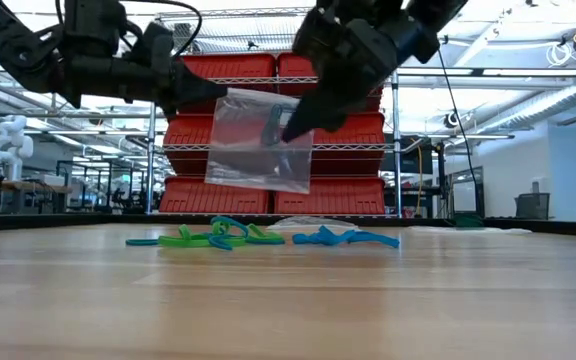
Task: Sort rubber bands
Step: Put the dark blue rubber band into the left zip lock bag
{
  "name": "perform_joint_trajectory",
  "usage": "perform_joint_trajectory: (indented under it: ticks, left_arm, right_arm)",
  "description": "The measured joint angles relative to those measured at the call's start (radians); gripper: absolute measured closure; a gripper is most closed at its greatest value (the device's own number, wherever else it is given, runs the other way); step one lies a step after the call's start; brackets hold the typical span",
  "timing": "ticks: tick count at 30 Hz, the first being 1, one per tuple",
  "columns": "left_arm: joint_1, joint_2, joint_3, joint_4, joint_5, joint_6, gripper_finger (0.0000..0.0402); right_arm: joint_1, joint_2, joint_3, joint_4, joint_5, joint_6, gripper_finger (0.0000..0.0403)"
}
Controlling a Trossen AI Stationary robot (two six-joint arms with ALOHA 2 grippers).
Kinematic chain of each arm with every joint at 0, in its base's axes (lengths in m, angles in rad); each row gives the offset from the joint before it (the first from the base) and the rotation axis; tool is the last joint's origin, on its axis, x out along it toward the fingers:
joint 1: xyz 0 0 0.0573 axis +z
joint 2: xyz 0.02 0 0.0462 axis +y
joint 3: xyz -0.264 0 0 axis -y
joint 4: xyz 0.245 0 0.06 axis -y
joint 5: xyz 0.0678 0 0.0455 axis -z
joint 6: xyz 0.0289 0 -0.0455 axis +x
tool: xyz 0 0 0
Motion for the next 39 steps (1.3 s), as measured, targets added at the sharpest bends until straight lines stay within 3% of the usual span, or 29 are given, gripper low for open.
perform_joint_trajectory:
  ticks: [11,15,30,34,39]
  left_arm:
    - [0.014,0.0,0.0,-0.038,0.013,-0.004,0.0401]
    - [0.013,0.0,0.0,-0.041,0.013,0.012,0.0401]
    - [0.014,0.0,0.0,-0.063,0.012,0.02,0.0401]
    - [0.014,0.0,0.0,-0.066,0.012,0.02,0.0401]
    - [0.014,0.0,0.0,-0.07,0.024,0.027,0.0401]
  right_arm:
    - [0.06,0.21,0.11,0.065,0.01,0.011,0.0239]
    - [0.07,0.259,0.137,0.063,0.083,0.006,0.0252]
    - [0.13,0.325,0.146,0.066,0.223,0.076,0.026]
    - [0.133,0.332,0.146,0.069,0.236,0.106,0.0288]
    - [0.141,0.352,0.145,0.06,0.237,0.111,0.0351]
